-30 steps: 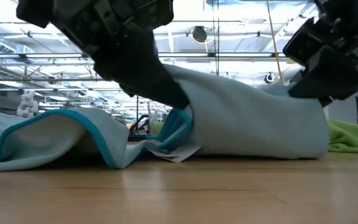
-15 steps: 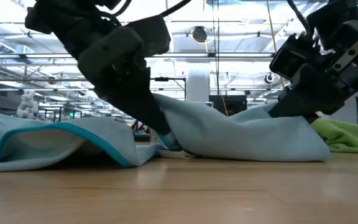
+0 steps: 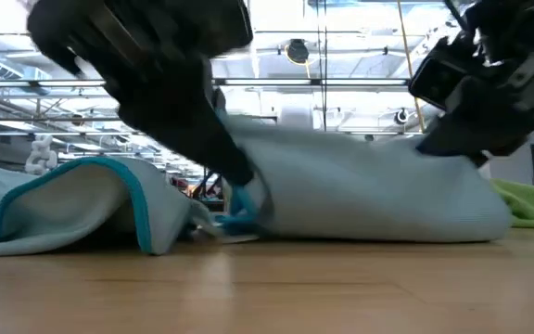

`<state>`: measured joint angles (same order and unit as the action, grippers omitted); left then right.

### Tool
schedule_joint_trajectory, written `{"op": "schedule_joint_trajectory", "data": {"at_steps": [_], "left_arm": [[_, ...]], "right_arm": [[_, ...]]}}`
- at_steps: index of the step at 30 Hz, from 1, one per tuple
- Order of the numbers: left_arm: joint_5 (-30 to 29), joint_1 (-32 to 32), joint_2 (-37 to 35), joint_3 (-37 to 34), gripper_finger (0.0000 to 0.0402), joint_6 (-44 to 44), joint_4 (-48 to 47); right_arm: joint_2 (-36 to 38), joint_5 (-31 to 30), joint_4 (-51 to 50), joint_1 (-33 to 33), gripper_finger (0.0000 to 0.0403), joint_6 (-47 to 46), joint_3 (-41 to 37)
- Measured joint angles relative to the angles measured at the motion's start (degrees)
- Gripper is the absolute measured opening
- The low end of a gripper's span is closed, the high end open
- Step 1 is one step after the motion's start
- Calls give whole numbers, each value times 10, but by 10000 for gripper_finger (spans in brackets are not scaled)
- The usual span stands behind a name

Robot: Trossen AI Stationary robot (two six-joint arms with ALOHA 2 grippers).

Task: Fold microfiber towels
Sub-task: Fold the right blue towel

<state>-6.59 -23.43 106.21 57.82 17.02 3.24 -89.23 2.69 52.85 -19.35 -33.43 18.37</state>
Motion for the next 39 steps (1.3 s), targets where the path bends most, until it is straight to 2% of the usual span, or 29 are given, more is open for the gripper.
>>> {"op": "schedule_joint_trajectory", "data": {"at_steps": [6,10,13,16,19,23,27,30,33,36,39], "left_arm": [[-18,44,0,0,21,48,-82],[-4,65,0,0,24,64,-90],[13,64,0,0,29,73,-90],[11,52,0,0,58,74,-90],[-27,33,0,0,110,75,-91],[-119,5,0,0,181,75,-91],[-191,-19,0,0,213,77,-90],[-218,-29,0,0,206,73,-85],[-220,-33,0,-1,180,60,-67],[-220,-33,0,-1,123,51,-56],[-212,-33,0,-1,40,61,-57]], "right_arm": [[0,-46,-46,29,11,-8,0],[0,-57,-65,40,11,-12,0],[0,-56,-60,35,11,-3,0],[0,-54,-60,31,11,0,0],[0,-48,-60,30,11,0,0],[0,-40,-60,30,11,2,0],[0,-40,-60,30,11,2,0],[0,-40,-60,30,11,4,0],[0,-40,-60,30,11,9,0],[0,-39,-58,30,11,14,0],[0,-20,-52,21,11,16,0]]}}
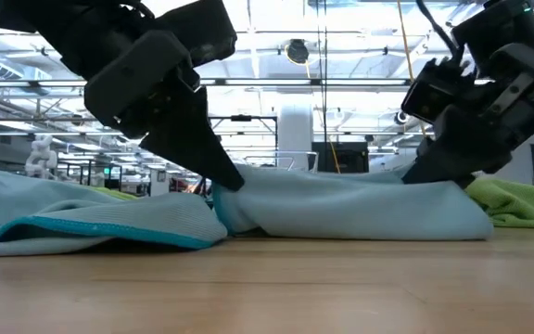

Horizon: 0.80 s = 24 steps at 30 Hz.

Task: Fold microfiber towels
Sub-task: Fold the right blue towel

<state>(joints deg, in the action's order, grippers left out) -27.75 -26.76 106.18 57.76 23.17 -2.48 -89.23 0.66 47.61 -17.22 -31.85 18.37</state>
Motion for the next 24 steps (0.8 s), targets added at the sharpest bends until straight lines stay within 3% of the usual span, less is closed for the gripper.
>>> {"op": "schedule_joint_trajectory", "data": {"at_steps": [2,5,10,13,19,24], "left_arm": [[35,-2,-7,0,15,12,10],[77,-13,-17,4,14,12,62],[84,-22,-33,22,8,-66,129],[82,-4,-32,19,10,-80,108],[93,46,-26,3,9,-2,10],[129,69,-26,-13,12,20,13]], "right_arm": [[0,21,8,-10,11,-5,0],[0,39,24,-31,11,-15,0],[0,71,38,-65,11,-4,0],[0,68,31,-69,11,-5,0],[0,30,11,-50,11,-5,0],[0,8,-15,-29,11,-24,0]]}}
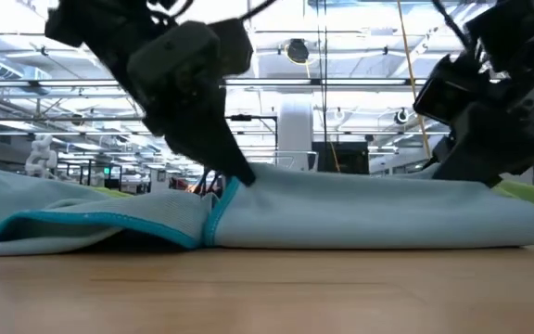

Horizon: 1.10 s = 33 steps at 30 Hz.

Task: Fold microfiber towels
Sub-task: Fold the right blue towel

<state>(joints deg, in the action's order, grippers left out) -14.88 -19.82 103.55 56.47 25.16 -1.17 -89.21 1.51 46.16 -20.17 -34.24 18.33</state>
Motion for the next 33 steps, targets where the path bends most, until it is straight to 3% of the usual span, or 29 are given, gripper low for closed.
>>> {"op": "schedule_joint_trajectory", "data": {"at_steps": [9,16,24,29,33], "left_arm": [[28,-23,0,-16,16,36,4],[-15,-30,0,-16,7,39,13],[-20,-27,0,-17,21,38,5],[-31,-27,0,-17,26,44,-3],[-43,-27,1,-17,65,53,-8]], "right_arm": [[0,-32,16,5,11,-35,0],[0,-58,11,5,11,-38,0],[0,-91,-7,6,15,-37,0],[0,-125,-21,6,53,-37,0],[0,-149,-20,7,103,-37,0]]}}
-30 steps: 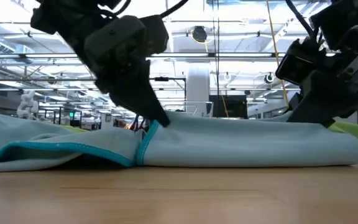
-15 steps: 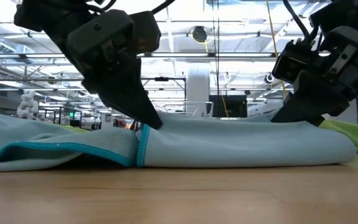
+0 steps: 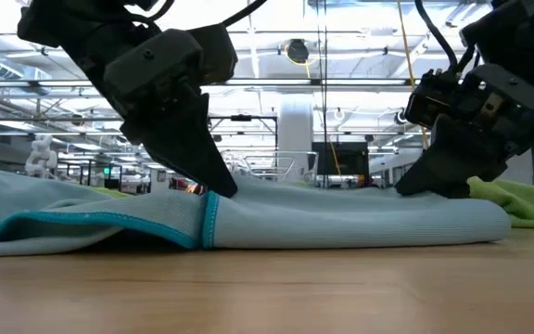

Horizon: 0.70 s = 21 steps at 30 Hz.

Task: Fold microfiber towels
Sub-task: Fold the right blue towel, then put the right blue towel into the transparent bin

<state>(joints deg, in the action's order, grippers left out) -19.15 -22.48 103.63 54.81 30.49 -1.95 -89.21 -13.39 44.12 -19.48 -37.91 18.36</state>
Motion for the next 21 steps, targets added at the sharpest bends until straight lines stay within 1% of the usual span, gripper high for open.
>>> {"op": "schedule_joint_trajectory", "data": {"at_steps": [3,6,8,11,14,16,18,21], "left_arm": [[-19,0,-4,0,106,-1,-13],[-34,0,-31,-1,143,2,-41],[-36,0,-58,-1,161,3,-66],[-55,-6,-98,-1,180,5,-88],[-70,-17,-116,0,185,-33,-54],[-70,-23,-111,0,184,-69,-19],[-70,-26,-90,0,177,-93,39],[-70,-26,-41,0,161,-127,121]], "right_arm": [[0,-31,2,0,137,3,0],[3,-33,1,3,160,8,0],[13,-33,-3,4,168,9,0],[41,-34,-7,4,170,35,-1],[81,-41,-9,-1,167,80,-1],[98,-59,6,-11,164,136,0],[103,-70,27,-25,159,182,0],[76,-74,96,-37,149,215,0]]}}
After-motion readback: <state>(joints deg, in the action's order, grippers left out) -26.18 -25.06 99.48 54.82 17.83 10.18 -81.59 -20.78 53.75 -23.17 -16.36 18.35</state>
